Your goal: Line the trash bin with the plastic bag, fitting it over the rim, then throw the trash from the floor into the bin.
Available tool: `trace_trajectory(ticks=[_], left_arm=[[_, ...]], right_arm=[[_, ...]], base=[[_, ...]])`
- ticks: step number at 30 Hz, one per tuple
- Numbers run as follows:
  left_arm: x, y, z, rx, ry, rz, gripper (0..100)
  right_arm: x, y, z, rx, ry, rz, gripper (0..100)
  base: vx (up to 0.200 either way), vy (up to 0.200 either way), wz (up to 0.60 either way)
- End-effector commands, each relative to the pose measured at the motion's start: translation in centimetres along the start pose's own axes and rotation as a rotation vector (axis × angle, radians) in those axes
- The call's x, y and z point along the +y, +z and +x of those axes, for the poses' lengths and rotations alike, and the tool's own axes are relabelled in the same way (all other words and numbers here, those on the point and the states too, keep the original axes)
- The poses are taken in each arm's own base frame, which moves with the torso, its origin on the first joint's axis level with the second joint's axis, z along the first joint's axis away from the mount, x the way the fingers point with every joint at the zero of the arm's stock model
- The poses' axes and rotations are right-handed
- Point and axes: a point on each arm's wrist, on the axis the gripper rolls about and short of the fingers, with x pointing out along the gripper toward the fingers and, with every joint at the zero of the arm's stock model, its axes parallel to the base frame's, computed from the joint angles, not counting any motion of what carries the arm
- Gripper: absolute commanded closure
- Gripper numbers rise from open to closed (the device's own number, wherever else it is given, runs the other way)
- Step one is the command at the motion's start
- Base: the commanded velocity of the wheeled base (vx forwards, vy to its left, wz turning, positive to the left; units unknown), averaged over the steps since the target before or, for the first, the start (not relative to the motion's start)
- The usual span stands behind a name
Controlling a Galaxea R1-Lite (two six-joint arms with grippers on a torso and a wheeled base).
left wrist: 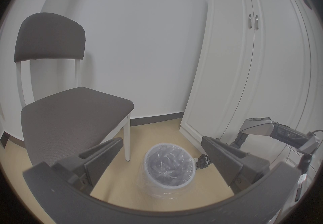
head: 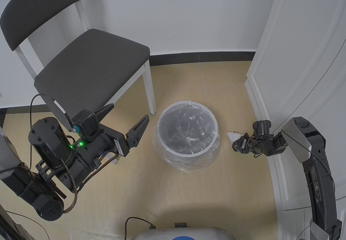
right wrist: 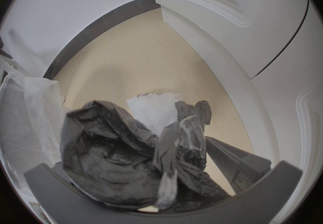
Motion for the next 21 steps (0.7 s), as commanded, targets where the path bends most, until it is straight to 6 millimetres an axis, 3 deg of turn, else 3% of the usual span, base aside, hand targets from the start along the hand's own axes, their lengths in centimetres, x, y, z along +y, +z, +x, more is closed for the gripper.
trace_trajectory(ticks=[1,3,4,15,20,21], left_arm=[[0.0,0.0,0.0,-0.002,-0.001,0.000,0],[0.0,0.0,0.0,-0.002,0.000,0.000,0],[0.0,0.0,0.0,-0.002,0.000,0.000,0],[-0.1,0.1,0.0,-0.004,-0.003,-0.001,0],[-0.1,0.4,-0.2,-0.014,-0.004,0.000,0],[0.0,0.5,-0.2,-0.017,-0.002,0.008,0]], right_arm=[[0.0,-0.1,0.0,0.001,0.000,0.001,0],[0.0,-0.1,0.0,0.002,-0.001,0.001,0],[0.0,-0.1,0.0,0.002,-0.001,0.001,100],[0.4,0.4,-0.5,-0.016,-0.002,0.007,100],[2.4,4.2,-6.0,-0.069,0.041,0.007,100],[3.6,5.7,-8.8,-0.108,0.070,-0.006,100]], base=[[0.000,0.000,0.00],[0.000,0.000,0.00],[0.000,0.000,0.00],[0.000,0.000,0.00],[0.000,0.000,0.00],[0.000,0.000,0.00]])
